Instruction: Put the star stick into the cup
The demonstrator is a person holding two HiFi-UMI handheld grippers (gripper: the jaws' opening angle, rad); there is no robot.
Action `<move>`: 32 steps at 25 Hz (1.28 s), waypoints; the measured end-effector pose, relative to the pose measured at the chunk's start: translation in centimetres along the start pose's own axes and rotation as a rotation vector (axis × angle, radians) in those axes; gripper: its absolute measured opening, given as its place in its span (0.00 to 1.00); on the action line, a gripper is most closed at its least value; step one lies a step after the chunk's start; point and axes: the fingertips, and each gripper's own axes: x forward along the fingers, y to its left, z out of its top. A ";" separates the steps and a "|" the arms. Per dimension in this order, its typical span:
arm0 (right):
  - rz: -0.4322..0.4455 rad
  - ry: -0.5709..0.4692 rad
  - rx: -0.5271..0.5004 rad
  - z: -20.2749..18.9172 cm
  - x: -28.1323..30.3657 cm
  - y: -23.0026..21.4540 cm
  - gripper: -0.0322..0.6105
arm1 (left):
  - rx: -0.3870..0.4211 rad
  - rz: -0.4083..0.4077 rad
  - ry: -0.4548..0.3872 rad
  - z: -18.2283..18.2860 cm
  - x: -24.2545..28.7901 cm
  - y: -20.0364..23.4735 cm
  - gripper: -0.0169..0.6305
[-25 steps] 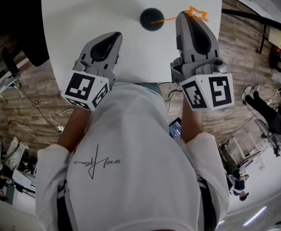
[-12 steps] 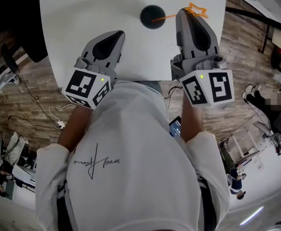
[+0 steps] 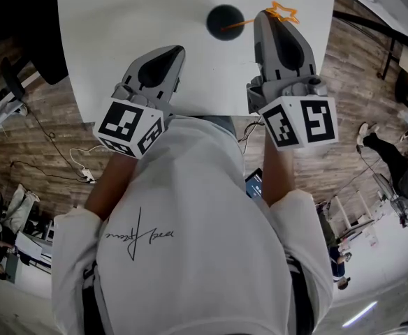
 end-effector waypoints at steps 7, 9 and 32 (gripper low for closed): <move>-0.026 0.015 -0.080 -0.5 0.4 0.0 0.07 | -0.017 0.000 0.016 -1.1 0.0 -0.3 0.04; -0.021 0.018 -0.074 -0.7 0.8 0.1 0.07 | -0.013 0.009 0.019 -1.2 -0.1 0.0 0.04; 0.000 0.077 -0.067 -4.0 2.5 -0.1 0.07 | -0.049 0.045 0.037 -2.5 -0.5 1.1 0.04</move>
